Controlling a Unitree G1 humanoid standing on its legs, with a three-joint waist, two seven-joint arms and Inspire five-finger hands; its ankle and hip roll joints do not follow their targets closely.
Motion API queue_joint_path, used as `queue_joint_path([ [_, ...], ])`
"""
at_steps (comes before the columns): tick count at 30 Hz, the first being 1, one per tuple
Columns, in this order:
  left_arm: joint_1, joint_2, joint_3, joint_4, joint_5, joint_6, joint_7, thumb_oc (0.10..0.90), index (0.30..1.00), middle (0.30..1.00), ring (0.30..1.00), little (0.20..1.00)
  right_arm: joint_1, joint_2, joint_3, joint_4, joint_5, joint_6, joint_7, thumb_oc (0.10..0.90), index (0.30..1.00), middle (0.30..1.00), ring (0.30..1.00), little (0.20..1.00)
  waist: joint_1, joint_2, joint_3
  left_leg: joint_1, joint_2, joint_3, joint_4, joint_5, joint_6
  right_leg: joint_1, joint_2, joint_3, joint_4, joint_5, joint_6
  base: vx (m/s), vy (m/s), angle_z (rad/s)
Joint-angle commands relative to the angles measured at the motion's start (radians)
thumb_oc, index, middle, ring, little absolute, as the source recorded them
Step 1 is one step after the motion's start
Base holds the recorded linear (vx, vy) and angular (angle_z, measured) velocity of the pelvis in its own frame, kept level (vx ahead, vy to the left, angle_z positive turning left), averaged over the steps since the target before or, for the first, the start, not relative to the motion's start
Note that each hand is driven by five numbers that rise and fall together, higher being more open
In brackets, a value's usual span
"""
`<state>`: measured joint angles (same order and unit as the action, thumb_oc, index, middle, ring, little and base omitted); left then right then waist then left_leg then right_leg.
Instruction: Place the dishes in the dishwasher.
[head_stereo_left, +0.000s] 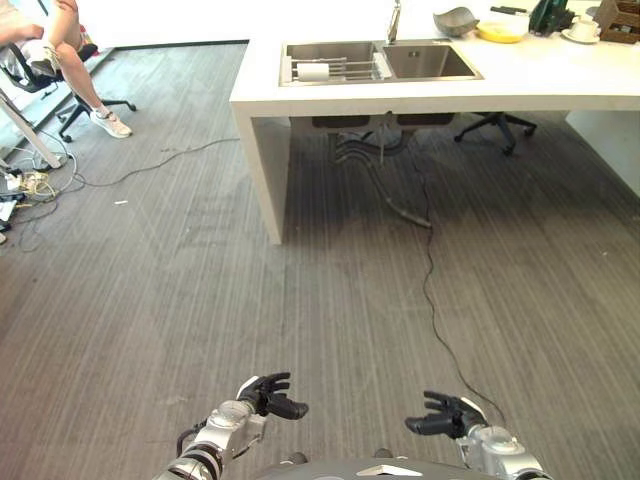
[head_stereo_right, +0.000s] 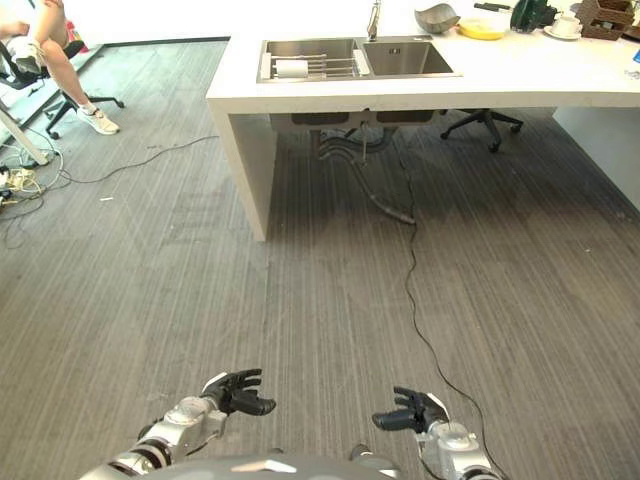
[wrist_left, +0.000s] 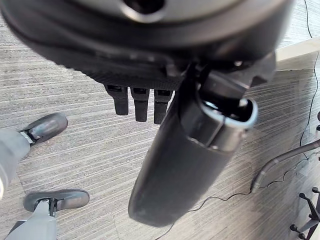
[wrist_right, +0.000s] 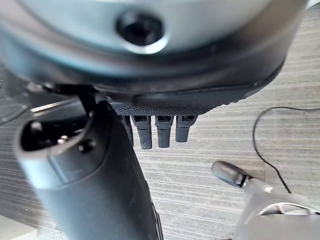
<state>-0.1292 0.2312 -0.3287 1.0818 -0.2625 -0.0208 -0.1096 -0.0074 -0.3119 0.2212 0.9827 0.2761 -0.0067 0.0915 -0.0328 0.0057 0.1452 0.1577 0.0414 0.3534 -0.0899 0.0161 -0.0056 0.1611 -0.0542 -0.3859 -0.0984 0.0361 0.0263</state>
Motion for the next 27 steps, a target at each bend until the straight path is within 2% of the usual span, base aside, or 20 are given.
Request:
queue_joint_path([
  [1,-0.101,-0.017,-0.013,0.002,0.042,-0.061,0.017,0.8,0.9,0.9,0.9,0.9,-0.08,-0.039,0.015,-0.032,0.01,-0.055,0.0,0.8,0.9,0.9,0.9,0.9,0.005,0.011,-0.024,-0.011,0.008,0.031,0.003,-0.004,-0.04,0.0,-0.026,-0.012,0.018,-0.07,0.119,0.0,0.0,0.0],
  [7,-0.103,-0.036,-0.005,0.068,0.045,-0.073,0.047,0.8,0.9,0.9,0.9,0.9,-0.075,-0.013,0.019,-0.003,0.047,-0.059,0.006,0.8,0.9,0.9,0.9,0.9,0.007,0.01,-0.032,-0.012,0.008,0.028,0.003,-0.001,-0.041,-0.001,-0.024,-0.012,0.017,-0.073,0.116,0.0,0.0,0.0],
  [18,-0.075,-0.081,-0.005,0.199,0.06,-0.066,0.043,0.8,0.9,0.9,0.9,0.9,-0.054,0.033,0.013,0.179,0.075,-0.052,0.013,0.8,0.9,0.9,0.9,0.9,0.002,0.006,-0.05,-0.028,0.008,0.025,0.003,0.002,-0.043,-0.013,-0.021,-0.011,0.015,-0.071,0.112,0.01,-0.003,0.0],
  [27,-0.063,-0.084,0.014,0.191,0.013,-0.069,0.04,0.8,0.9,0.9,0.9,0.9,-0.044,0.014,0.0,0.185,0.046,-0.054,0.002,0.8,0.9,0.9,0.9,0.9,-0.004,0.013,-0.066,-0.036,0.003,0.036,0.003,-0.004,-0.042,-0.022,-0.02,-0.007,0.011,-0.065,0.115,0.01,0.009,0.0],
])
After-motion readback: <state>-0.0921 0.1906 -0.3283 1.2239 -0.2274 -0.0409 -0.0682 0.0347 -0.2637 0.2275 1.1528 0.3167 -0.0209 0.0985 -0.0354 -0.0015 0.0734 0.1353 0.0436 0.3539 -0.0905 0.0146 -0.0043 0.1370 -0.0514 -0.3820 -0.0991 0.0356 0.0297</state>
